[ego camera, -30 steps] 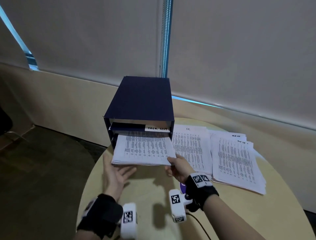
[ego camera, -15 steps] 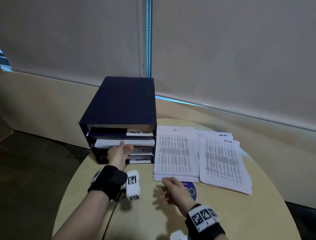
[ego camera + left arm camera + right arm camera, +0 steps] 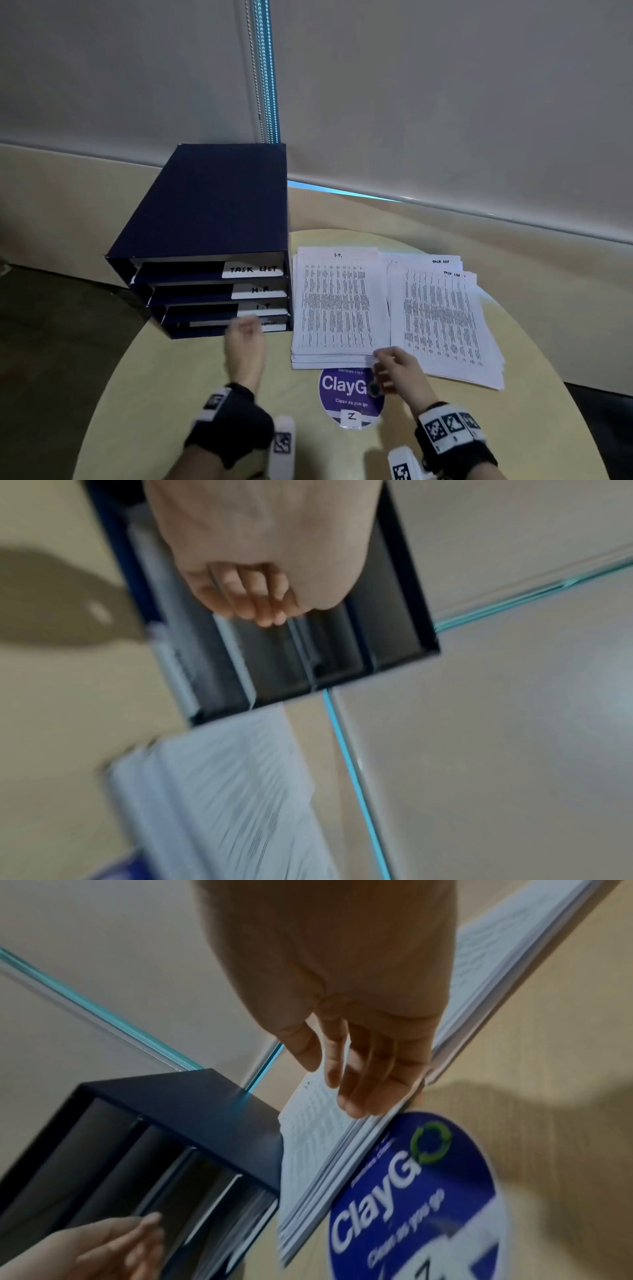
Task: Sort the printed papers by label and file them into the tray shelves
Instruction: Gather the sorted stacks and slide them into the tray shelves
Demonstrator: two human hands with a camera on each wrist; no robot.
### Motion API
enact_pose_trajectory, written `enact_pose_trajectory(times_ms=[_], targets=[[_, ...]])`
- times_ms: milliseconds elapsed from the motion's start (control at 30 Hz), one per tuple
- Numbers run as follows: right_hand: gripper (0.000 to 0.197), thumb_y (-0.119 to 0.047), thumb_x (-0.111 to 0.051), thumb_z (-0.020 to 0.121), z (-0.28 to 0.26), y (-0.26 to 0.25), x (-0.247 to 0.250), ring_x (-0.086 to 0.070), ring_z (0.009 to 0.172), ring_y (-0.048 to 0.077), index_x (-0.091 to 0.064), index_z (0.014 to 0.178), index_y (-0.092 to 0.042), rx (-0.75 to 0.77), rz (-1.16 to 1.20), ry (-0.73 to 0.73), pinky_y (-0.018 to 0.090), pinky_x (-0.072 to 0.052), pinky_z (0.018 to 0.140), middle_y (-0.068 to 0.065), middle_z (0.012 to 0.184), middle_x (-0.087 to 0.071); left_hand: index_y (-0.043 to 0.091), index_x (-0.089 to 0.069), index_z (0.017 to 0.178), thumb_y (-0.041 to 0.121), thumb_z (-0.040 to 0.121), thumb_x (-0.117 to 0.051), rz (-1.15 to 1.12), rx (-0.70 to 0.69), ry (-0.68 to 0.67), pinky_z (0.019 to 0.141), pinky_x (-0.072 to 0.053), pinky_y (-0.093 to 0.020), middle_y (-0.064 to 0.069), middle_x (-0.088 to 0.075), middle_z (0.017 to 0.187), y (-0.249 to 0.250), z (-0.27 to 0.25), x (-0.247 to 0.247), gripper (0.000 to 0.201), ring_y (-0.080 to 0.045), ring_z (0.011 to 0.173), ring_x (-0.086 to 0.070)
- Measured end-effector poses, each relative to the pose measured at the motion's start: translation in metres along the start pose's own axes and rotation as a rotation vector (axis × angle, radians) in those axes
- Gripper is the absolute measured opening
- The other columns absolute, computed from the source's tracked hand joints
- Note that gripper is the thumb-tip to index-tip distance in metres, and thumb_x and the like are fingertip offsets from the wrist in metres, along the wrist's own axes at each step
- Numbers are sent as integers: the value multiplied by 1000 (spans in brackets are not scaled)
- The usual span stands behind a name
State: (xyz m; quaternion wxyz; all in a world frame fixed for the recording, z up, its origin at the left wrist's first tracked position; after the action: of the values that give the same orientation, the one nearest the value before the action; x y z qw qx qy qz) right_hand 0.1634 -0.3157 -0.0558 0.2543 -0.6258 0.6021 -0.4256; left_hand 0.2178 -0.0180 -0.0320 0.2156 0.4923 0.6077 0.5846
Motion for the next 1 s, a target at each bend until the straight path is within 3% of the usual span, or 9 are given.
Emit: enact_pose_trajectory(times_ms=[100,167,233,333,500,567,700,867,1000], targets=[[24,-23,-50,95,25,-7,19,-60,89,18,-57,114,-9,116,-268,143,33,-53,76,7,109,-63,9,-45,135,31,85,-55,220,217,-271,103,-42,-42,-17,-44,139,-53,-12,-63,55,-35,121,-49],[33,-21,-49,96,31,-13,27,-56,107,22,-53,125,-6,166,-359,215,31,-44,92,10,123,-59,2,-39,139,22,88,-52,211,349,-303,100,-42,-41,-20,-41,140,-63,-6,-86,57,-39,123,-47],[40,-18,-46,96,38,-10,31,-50,119,25,-45,133,-4,116,-384,217,32,-38,98,13,134,-51,-2,-54,122,21,83,-52,151,436,-310,86,-47,-36,-23,-59,113,-61,3,-98,45,-38,100,-58],[48,-20,-46,96,46,6,30,-46,125,28,-37,140,-5,5,-392,146,37,-36,105,14,140,-45,-2,-58,97,15,80,-55,112,478,-232,67,-40,-30,-9,-49,71,-55,16,-100,24,-24,67,-47],[46,-18,-46,96,49,12,32,-44,127,27,-38,139,-4,-14,-348,127,35,-34,105,14,141,-44,0,-45,136,24,88,-64,161,531,-400,94,-42,-33,-18,-51,135,-54,13,-116,57,-32,123,-51],[46,-18,-45,96,49,14,33,-44,126,26,-38,139,-5,-23,-319,105,32,-34,102,14,141,-44,-1,-43,137,22,89,-64,170,518,-473,101,-42,-34,-19,-47,140,-54,12,-121,57,-33,125,-49],[46,-19,-46,97,43,13,36,-48,116,23,-36,139,-3,-3,-244,52,26,-35,94,13,139,-45,-4,-46,129,11,82,-59,159,388,-477,86,-52,-38,-16,-56,122,-41,9,-126,50,-31,106,-57],[47,-36,-40,98,25,15,36,-42,127,23,-42,135,-6,-29,-60,0,37,-29,109,8,141,-43,5,-46,129,6,92,-45,506,-105,-421,91,-46,-35,-15,-56,125,49,-30,-102,37,-33,112,-55],[51,-52,-44,92,-6,19,20,-56,90,20,-49,126,-15,-168,318,-99,34,-42,77,4,106,-59,15,-48,121,9,95,-44,455,-404,-524,84,-52,-35,-5,-63,115,105,-88,-60,28,-22,97,-61]])
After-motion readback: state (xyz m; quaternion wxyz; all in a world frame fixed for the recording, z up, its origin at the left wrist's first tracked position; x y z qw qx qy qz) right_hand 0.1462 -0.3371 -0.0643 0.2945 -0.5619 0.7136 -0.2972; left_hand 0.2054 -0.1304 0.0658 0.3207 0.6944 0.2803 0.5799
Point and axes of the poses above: each hand's wrist, its own z-axis towards the middle knuckle, its own x-axis out of the back of the hand, y = z × x, the point moved 7 cm from there along z, towards the middle knuckle
